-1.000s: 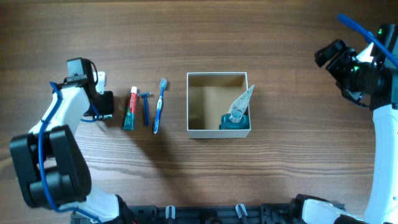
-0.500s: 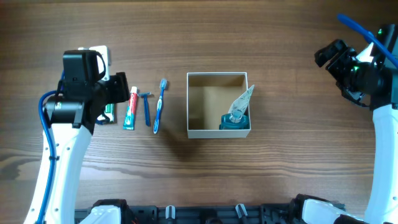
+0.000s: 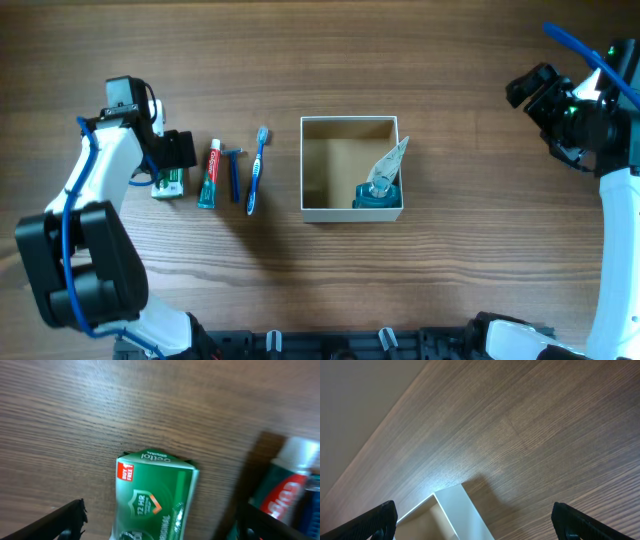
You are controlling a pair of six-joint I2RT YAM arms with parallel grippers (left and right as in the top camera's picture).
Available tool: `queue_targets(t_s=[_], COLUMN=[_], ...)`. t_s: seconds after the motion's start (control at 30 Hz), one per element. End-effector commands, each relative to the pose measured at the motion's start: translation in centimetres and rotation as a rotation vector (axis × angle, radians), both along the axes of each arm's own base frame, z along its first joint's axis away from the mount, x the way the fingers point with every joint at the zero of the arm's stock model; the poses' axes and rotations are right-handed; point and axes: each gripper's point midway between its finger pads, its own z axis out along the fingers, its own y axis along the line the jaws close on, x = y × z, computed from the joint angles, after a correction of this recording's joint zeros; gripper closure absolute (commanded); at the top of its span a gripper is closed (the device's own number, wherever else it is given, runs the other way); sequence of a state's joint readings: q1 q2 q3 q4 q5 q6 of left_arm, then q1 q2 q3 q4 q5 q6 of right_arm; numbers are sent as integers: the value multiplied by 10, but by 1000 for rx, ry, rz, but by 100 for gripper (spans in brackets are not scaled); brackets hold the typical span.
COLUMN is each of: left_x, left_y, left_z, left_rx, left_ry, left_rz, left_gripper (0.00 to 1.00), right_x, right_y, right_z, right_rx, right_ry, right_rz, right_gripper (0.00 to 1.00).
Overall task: Pack container
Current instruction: 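Reach the left gripper to the green Dettol soap box and grasp it, then carry the Dettol soap box into the box's left side and release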
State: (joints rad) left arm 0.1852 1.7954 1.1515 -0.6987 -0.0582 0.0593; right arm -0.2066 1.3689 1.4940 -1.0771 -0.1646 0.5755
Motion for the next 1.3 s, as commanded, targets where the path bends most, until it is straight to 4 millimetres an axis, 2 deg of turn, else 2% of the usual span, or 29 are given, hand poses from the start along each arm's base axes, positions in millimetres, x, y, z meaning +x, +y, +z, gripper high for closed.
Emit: queue_targets(t_s=[0.0,0.17,0.2,0.27,0.33,0.4,0.47,0.53,0.63,0.73,0.83,0.93,1.03,1.13,1.2,1.27], left_x=[-7,-8,-8,-8,-5,-4,-4,-6,-9,-5,1,1,-3,-10,-19,-26], left_y=[9,11,11,10,2,-1,-10,-12,-14,-18,-30,-53,-91,-129,-167,-196], left_z=[-24,-27,-28,-28,-28,-28,-28,-27,-21,0,34,67,101,124,137,142], left_rx=[-9,-10,-10,-16,-61,-83,-133,-148,-161,-174,-181,-183,-208,-247,-292,-329], left_ry=[72,80,81,80,65,56,55,62,59,4,-82,-156,-233,-284,-309,-315], left_rz=[-4,-2,-5,-6,-16,-13,-17,19,51,43,26,-38,-87,-136,-190,-227], left_gripper=[10,21,29,39,51,67,77,79,75,76,76,77,78,79,80,80], right_x=[1,1,1,1,1,1,1,1,1,1,1,1,1,1,1,1], right_y=[2,2,2,2,2,2,2,2,2,2,2,2,2,2,2,2], right_z=[1,1,1,1,1,1,1,1,1,1,1,1,1,1,1,1], right_rx=[14,14,14,14,14,14,14,14,14,14,14,14,14,14,14,14], right_ry=[-6,-6,-6,-6,-6,-6,-6,-6,-6,-6,-6,-6,-6,-6,-6,-6], right_rz=[1,1,1,0,1,1,0,0,1,1,1,1,1,1,1,1], right_gripper=[0,0,0,0,0,0,0,0,0,0,0,0,0,0,0,0])
